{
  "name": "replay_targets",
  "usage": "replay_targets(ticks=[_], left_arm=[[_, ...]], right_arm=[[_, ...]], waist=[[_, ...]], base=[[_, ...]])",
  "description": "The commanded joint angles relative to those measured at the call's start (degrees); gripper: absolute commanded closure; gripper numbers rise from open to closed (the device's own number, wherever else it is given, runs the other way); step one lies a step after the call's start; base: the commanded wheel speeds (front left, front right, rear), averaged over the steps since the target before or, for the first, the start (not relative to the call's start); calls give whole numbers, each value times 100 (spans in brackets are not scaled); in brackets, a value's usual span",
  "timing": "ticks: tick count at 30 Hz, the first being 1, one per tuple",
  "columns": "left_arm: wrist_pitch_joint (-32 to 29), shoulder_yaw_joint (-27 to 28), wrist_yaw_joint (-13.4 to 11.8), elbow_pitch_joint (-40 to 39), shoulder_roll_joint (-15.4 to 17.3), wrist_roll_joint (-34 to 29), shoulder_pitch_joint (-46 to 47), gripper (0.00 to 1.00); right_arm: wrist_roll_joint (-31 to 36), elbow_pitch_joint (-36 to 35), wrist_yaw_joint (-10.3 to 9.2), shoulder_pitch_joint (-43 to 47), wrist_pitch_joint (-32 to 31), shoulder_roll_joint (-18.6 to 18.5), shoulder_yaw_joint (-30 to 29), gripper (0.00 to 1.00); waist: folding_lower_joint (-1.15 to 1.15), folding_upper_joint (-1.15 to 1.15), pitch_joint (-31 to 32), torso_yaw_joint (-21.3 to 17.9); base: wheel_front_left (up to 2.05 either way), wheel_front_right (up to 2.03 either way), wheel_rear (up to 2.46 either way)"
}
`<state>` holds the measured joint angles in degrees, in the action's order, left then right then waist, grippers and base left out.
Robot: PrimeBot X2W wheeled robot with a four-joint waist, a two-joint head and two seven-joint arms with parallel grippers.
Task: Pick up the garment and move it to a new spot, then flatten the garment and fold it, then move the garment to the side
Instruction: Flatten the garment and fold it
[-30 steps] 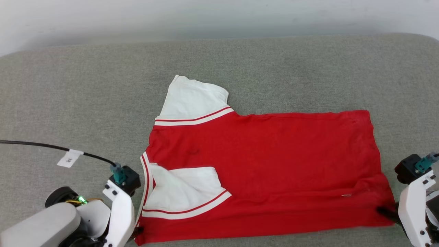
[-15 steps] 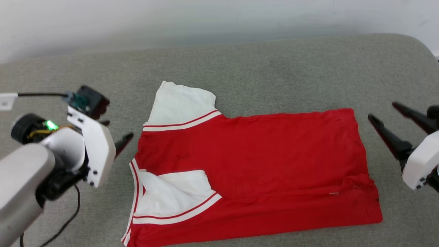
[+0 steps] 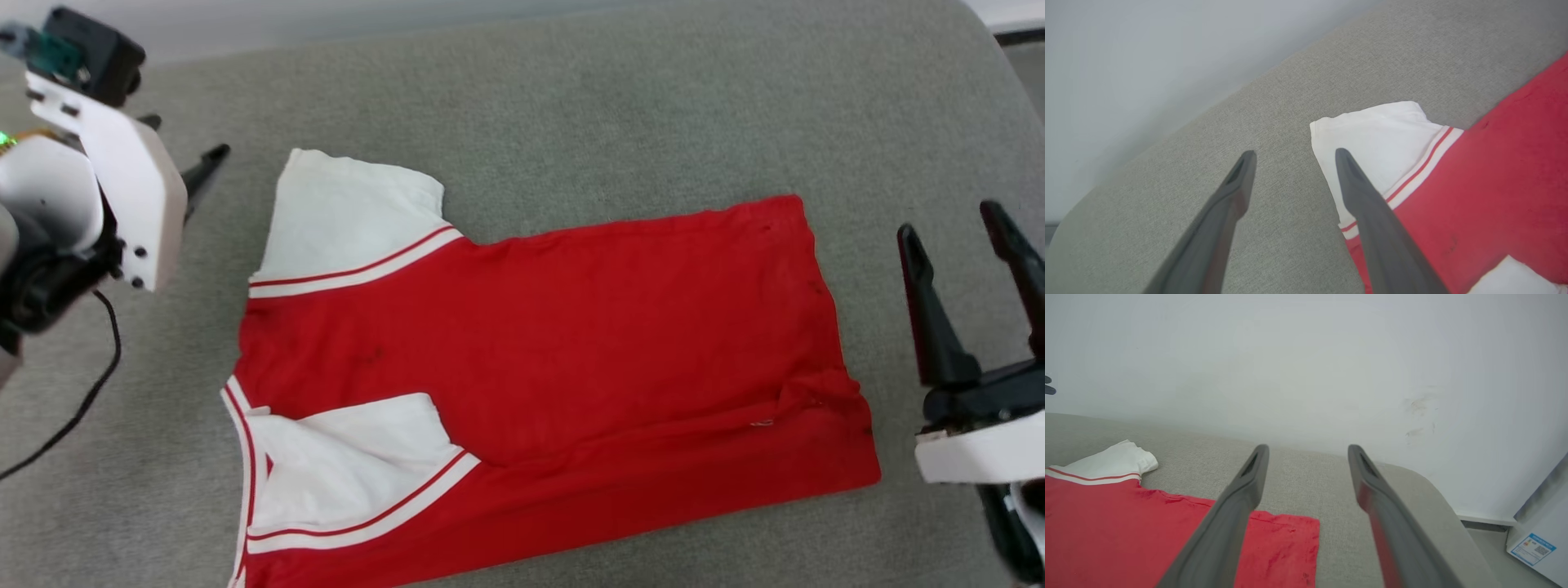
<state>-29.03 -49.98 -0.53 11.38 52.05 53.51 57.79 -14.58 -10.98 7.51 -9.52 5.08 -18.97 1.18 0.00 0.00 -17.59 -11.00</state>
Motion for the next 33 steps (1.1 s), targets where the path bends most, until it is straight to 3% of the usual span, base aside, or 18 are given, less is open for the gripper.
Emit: replay_targets(ticks=[1,5,9,18,27,28,29,33], left_arm=[[-94,19,19,54,6,-18,148,0],[-565,59,108,288,-132,105,613,0],[-1370,-29,234,478,-190,239,1095,0],[-2898,-277,230,867,-389,282,1942,0],[-3451,-716,465,1100,-537,137,1995,0],[-3451,-748,486,1105,-537,124,1971,60],[-3441,-765,506,1118,-537,122,1950,100],[-3295,-740,561,1129,-506,119,1943,100]], right_arm=[[81,-116,-6,129,12,153,-46,0],[241,-425,-5,401,11,592,-101,0],[317,-480,-6,380,50,792,-38,0],[256,-53,-5,-13,292,790,176,0],[169,303,-6,-294,457,705,334,0],[152,338,-6,-325,459,695,341,0],[142,368,-6,-354,470,687,346,0],[118,467,-6,-496,512,621,310,0]], waist=[[0,0,-234,-156],[0,0,-557,-272],[0,0,-886,-422],[0,0,-1523,-663],[0,0,-1783,-730],[0,0,-1788,-732],[0,0,-1786,-731],[0,0,-1683,-697]], base=[[0,0,0],[0,0,0],[0,0,0],[0,0,0],[0,0,0],[0,0,0],[0,0,0],[0,0,0]])
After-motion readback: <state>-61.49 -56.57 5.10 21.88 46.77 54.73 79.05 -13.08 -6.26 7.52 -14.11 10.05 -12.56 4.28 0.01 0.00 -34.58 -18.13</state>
